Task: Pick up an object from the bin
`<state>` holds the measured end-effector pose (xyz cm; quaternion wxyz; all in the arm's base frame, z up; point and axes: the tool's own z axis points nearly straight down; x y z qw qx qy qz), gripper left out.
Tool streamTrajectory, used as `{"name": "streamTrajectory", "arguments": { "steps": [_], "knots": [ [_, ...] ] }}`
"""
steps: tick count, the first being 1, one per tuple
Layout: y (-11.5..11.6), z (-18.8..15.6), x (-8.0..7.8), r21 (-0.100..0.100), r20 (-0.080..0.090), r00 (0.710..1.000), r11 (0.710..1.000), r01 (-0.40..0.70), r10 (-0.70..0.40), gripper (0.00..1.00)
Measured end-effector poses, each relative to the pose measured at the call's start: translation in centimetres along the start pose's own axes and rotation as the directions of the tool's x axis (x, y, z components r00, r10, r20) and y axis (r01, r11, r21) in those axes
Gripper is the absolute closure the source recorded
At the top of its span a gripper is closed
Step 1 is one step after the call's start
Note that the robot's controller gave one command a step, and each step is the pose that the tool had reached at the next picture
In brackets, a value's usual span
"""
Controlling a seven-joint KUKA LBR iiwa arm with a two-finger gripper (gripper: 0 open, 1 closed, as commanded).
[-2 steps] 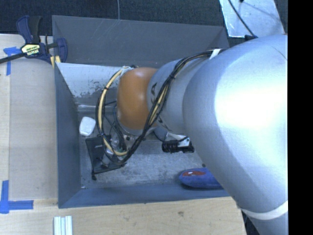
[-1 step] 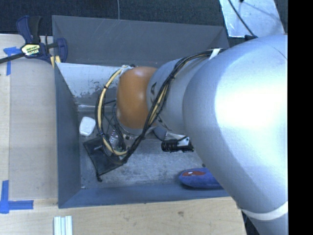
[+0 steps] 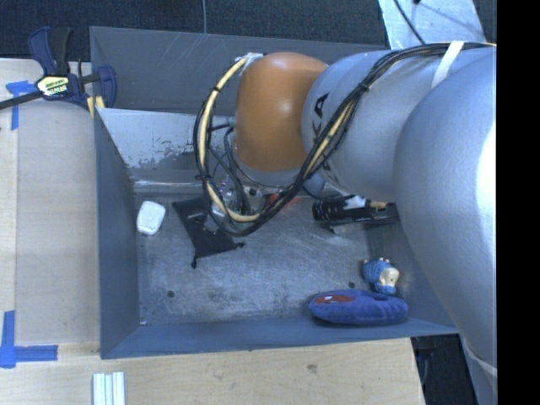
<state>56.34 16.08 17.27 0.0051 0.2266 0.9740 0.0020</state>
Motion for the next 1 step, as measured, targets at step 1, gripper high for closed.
{"name": "streamTrajectory", "arguments": {
  "steps": [1],
  "knots": [
    [-0.33, -9.90, 0.12, -0.001, 0.000, 1.000, 1.000, -0.005, 0.005, 1.00]
  ]
}}
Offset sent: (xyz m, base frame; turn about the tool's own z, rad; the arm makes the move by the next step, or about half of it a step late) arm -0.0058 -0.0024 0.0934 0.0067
